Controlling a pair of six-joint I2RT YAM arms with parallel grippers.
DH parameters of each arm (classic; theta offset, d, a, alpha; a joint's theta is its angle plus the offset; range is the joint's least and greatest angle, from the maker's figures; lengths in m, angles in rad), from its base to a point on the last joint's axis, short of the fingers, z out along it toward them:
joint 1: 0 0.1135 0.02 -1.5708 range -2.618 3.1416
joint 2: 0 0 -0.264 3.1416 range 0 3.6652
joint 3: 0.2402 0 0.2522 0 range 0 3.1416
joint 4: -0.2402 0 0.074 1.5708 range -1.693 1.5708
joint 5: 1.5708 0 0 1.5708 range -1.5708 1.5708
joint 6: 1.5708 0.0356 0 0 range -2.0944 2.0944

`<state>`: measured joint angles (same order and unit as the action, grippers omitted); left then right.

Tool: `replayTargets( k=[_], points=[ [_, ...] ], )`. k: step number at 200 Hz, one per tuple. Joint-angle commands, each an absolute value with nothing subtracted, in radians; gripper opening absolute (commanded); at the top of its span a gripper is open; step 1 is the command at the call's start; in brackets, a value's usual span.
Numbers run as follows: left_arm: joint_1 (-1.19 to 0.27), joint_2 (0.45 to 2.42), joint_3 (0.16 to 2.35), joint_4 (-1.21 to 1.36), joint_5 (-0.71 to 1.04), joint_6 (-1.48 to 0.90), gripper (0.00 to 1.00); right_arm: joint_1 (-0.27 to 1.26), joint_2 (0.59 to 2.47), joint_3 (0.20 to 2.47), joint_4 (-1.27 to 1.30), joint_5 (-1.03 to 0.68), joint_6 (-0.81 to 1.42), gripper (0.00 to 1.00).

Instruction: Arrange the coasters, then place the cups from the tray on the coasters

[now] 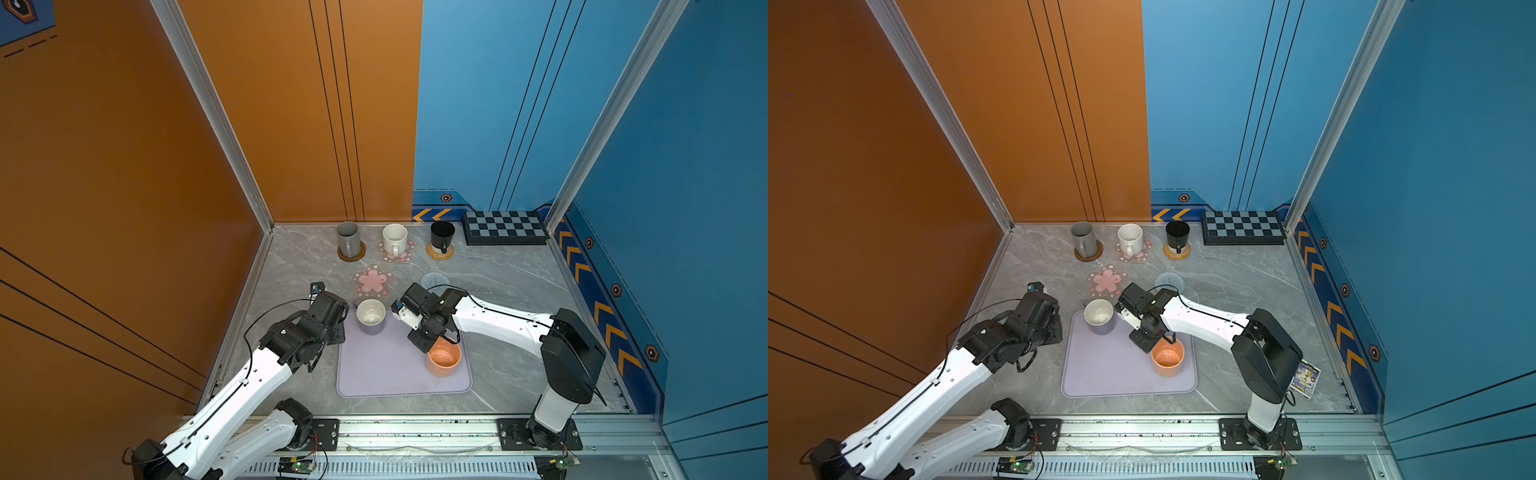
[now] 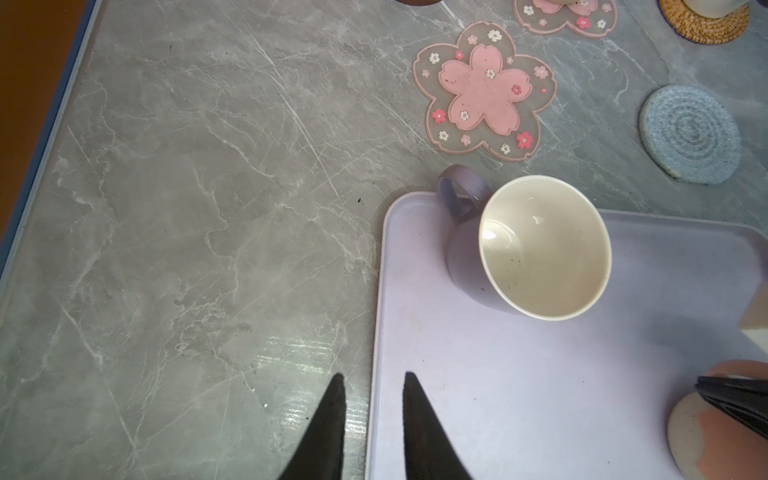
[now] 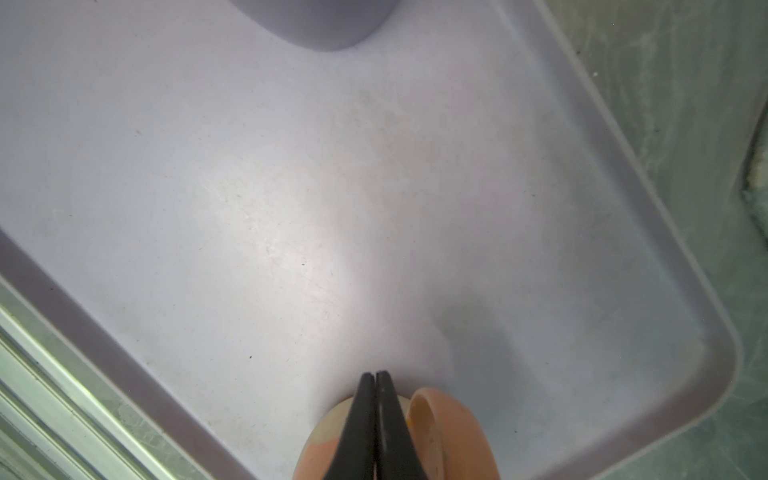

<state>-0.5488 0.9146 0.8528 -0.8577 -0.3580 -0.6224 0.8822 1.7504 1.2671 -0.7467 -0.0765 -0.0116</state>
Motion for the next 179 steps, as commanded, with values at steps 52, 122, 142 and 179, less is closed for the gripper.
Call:
replayTargets(
  k=[52,122,142,179],
  points=[
    [-0.543,0.946,0.875,-0.87,-0.336,-0.634,0.25,0.806,1.735,1.22,-0.761,-0.078,-0.006,0.08],
    [-0.559,0.981,0.886,-0.87,-0.336,-0.641,0.25,0.67,1.664,1.16,-0.749,-0.088,0.0,0.09],
    [-0.563,0.979,0.896,-0.872,-0.332,-0.639,0.25,0.64,1.639,1.131,-0.742,-0.097,0.006,0.1],
    [-0.566,0.96,0.898,-0.872,-0.328,-0.638,0.25,0.61,1.589,1.078,-0.729,-0.096,0.043,0.11]
  ],
)
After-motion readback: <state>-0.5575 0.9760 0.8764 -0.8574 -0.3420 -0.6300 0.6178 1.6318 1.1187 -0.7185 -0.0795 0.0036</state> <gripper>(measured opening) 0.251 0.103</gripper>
